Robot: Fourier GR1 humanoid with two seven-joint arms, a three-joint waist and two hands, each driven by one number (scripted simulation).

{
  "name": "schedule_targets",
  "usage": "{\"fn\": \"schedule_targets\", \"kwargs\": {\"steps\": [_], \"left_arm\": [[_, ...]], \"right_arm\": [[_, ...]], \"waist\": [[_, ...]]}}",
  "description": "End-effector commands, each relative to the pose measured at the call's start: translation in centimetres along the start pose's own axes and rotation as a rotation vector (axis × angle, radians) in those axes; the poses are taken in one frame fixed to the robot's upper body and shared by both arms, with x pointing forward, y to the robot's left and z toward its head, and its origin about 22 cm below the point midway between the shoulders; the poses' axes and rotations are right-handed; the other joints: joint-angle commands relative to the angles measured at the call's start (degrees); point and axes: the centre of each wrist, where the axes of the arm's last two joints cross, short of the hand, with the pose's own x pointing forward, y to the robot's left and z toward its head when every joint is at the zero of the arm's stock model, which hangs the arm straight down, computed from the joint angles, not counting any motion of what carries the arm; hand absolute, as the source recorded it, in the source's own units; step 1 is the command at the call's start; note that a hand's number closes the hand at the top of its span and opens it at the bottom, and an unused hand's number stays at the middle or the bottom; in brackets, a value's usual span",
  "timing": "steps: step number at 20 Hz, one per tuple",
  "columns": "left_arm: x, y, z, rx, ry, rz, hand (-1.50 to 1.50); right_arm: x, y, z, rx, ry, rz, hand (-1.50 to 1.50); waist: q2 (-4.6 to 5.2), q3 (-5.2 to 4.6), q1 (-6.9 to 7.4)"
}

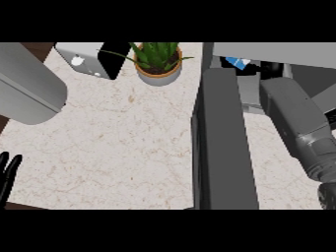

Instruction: Pick up the milk, place it into the microwave and close the microwave

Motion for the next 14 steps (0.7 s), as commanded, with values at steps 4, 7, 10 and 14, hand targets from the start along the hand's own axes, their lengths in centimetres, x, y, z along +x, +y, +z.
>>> {"fn": "schedule_targets", "kwargs": {"steps": [4,7,10,14], "left_arm": [[0.1,-0.5,-1.0,-0.034,0.002,-0.039,-1.5],[0.2,-0.3,-1.1,-0.033,-0.001,-0.061,-1.5],[0.0,-0.7,-1.6,-0.052,-0.003,-0.057,-1.5],[-0.2,-1.2,-2.3,-0.072,-0.005,-0.057,-1.5]], "right_arm": [[-0.1,-1.2,-0.5,-0.096,-0.047,0.291,-1.5],[0.1,-0.5,-0.4,-0.127,-0.035,0.321,-1.5],[0.8,0.1,-0.8,-0.133,-0.047,0.348,-1.5],[1.2,0.1,-1.2,-0.094,0.043,0.291,-1.5]], "waist": [[1.36,-0.16,1.69],[1.26,-0.11,2.37],[1.59,-0.08,2.85],[2.0,0.08,3.05]]}}
